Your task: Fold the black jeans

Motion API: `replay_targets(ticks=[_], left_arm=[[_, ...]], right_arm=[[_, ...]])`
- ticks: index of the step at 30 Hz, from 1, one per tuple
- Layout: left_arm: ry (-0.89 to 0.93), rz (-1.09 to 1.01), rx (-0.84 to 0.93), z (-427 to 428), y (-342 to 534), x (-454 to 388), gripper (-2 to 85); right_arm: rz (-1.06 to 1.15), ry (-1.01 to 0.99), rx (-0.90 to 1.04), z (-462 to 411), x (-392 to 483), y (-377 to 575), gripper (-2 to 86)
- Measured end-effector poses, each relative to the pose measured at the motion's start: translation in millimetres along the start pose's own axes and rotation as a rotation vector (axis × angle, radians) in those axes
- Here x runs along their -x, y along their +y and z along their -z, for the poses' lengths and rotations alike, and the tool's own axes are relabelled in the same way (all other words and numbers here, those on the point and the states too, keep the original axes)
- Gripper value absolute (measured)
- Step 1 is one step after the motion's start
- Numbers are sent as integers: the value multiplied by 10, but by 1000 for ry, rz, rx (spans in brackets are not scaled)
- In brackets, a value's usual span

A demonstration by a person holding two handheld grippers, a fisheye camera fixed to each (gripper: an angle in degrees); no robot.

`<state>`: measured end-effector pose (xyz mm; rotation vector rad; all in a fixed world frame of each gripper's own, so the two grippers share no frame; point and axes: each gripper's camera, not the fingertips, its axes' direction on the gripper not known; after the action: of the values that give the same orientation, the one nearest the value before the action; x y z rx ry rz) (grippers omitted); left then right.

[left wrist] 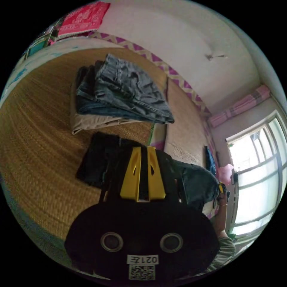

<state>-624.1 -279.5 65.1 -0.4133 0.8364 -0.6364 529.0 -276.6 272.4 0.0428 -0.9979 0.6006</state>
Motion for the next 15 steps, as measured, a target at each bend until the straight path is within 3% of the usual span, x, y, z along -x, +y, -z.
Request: replay_targets(ticks=[3, 7, 15], left_arm=[[-116, 66, 21, -302, -139, 241, 4], [-99, 59, -100, -43, -37, 505, 20], [82, 16, -71, -31, 333, 734, 109]], right_arm=[[-45, -2, 0, -428, -247, 6, 8], [80, -65, 3, -502, -161, 285, 23], [703, -20, 304, -1438, 993, 1946, 32]])
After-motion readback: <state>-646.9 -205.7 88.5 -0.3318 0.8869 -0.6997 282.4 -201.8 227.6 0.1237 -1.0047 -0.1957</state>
